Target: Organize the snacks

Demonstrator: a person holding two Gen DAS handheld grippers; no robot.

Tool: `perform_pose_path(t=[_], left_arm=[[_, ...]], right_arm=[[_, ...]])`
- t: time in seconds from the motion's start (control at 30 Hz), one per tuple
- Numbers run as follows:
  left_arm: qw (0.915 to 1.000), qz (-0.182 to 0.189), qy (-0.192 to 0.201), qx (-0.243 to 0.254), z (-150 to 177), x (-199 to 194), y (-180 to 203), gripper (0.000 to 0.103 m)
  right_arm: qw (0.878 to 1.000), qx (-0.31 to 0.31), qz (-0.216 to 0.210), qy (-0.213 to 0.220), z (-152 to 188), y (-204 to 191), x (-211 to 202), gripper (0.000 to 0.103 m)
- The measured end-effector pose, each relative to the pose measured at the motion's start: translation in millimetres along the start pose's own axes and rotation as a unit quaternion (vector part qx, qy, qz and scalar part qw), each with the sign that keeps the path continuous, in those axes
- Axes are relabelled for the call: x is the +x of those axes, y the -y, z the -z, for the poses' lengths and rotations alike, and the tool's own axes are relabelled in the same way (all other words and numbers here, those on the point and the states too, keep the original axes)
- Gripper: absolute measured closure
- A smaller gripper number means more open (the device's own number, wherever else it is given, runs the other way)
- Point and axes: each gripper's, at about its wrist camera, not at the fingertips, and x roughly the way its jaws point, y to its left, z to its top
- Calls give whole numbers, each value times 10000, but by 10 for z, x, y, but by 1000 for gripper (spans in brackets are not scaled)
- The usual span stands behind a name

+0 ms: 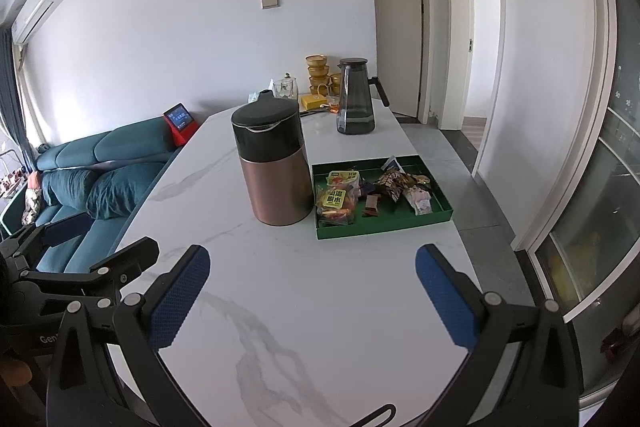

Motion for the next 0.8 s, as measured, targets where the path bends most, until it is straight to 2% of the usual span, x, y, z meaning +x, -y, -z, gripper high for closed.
perform_pose_path(t=[0.8], left_arm=[[10000,-2,-37,42,33,-57,36,2]], right_arm=[[10000,-55,-33,-32,-61,115,-6,0]])
